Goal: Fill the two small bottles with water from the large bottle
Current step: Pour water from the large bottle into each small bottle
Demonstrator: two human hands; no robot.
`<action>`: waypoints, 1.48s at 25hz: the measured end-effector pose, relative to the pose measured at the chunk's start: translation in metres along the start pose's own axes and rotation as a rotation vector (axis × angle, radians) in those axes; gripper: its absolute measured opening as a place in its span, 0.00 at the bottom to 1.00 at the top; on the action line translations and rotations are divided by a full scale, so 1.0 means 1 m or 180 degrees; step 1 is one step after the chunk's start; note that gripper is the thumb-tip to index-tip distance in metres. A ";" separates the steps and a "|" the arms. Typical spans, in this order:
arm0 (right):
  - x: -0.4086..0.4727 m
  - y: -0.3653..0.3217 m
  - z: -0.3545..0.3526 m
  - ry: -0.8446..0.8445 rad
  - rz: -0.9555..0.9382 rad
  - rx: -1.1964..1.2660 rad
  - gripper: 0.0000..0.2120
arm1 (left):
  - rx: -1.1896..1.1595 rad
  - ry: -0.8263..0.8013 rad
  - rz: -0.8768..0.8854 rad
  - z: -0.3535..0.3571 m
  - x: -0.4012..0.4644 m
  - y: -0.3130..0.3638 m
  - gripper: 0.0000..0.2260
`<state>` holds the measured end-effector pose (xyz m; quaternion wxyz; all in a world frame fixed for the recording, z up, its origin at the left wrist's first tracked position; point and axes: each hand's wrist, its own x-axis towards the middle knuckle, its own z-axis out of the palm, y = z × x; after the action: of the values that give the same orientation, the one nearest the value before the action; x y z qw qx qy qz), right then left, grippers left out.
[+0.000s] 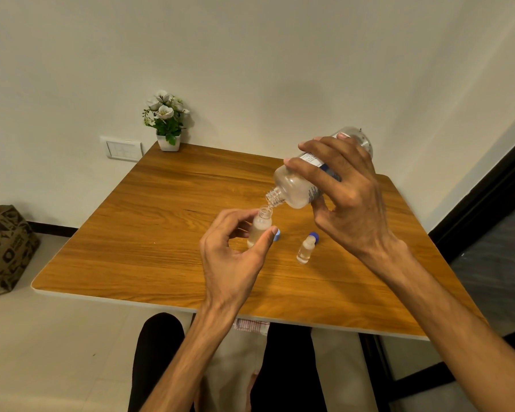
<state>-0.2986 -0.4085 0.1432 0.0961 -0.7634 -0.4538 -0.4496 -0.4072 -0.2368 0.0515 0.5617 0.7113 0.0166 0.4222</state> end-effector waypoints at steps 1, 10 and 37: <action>0.000 0.000 0.000 -0.0003 -0.0004 0.0002 0.29 | 0.0011 0.0002 -0.0001 0.000 0.000 0.000 0.14; 0.000 -0.003 0.001 0.0002 -0.0017 0.0008 0.28 | -0.0002 0.0024 0.0001 0.000 0.000 -0.001 0.14; -0.053 -0.011 0.000 -0.0269 0.1439 0.0596 0.38 | 0.0152 -0.0106 -0.0071 0.013 -0.002 -0.016 0.14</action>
<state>-0.3173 -0.4345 0.0990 0.2456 -0.8514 -0.3147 -0.3403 -0.3930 -0.2425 0.0376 0.5494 0.7312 0.0252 0.4035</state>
